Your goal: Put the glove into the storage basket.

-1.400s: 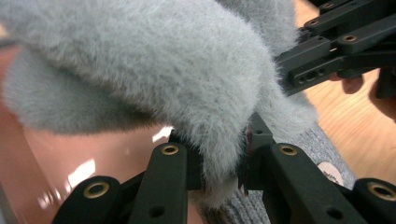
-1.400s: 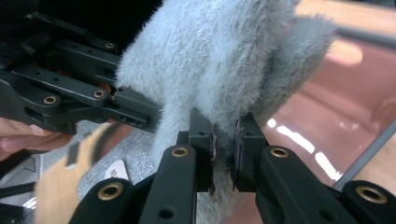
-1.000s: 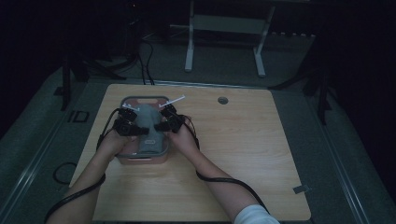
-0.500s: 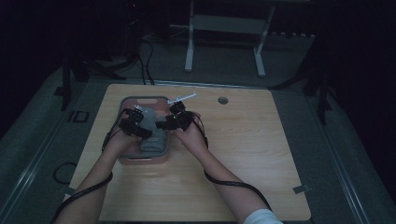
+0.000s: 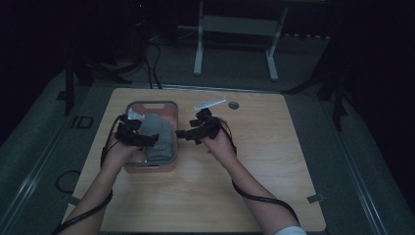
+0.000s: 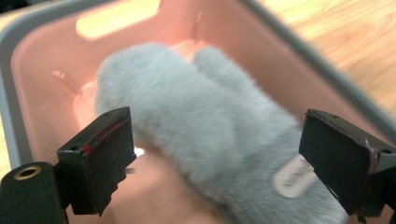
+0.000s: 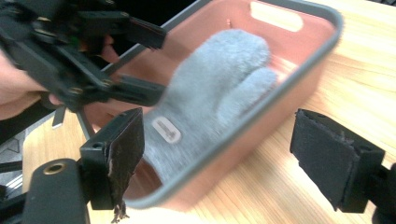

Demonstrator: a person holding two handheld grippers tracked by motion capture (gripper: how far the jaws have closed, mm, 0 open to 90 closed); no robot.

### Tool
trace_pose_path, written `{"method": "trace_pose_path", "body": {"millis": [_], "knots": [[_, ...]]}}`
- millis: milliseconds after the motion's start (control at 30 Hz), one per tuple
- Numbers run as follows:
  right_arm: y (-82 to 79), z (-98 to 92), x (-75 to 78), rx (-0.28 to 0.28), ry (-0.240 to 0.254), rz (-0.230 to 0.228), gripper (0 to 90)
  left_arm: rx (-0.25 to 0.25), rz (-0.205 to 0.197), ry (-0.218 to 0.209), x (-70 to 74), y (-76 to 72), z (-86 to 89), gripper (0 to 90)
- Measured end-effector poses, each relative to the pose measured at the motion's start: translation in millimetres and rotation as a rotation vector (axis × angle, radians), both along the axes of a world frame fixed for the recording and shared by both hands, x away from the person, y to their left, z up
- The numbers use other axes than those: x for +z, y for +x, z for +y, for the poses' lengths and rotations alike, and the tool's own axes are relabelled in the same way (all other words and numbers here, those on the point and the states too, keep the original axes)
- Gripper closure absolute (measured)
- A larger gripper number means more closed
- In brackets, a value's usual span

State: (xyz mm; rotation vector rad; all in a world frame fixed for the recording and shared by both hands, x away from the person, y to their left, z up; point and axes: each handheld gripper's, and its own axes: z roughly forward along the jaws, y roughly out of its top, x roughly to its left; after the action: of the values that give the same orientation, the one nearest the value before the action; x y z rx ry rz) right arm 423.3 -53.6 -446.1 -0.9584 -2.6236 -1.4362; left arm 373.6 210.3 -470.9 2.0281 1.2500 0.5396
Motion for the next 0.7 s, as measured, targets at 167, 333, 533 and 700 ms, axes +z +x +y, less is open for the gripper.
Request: {"method": "trace_pose_path", "body": {"millis": [167,333,533,700], "knots": [[-6.0,-19.4,0.6,-0.012,-0.007,-0.061,17.5,-0.047,-0.065,0.006,6.9,-13.4,-10.3,9.9],[-17.1,-44.8,-1.1,-0.006,-0.021,-0.137,17.5,-0.113,-0.152,-0.051,14.6,-30.0,-28.6,10.1],[-26.8,-68.8,-11.4,0.014,-0.033,-0.161,15.4,-0.229,-0.185,-0.079,14.0,-45.7,-62.2,11.0],[-32.6,-85.3,-22.6,0.022,-0.058,-0.149,14.9,-0.296,-0.171,-0.057,8.2,-52.4,-82.6,11.0]]}}
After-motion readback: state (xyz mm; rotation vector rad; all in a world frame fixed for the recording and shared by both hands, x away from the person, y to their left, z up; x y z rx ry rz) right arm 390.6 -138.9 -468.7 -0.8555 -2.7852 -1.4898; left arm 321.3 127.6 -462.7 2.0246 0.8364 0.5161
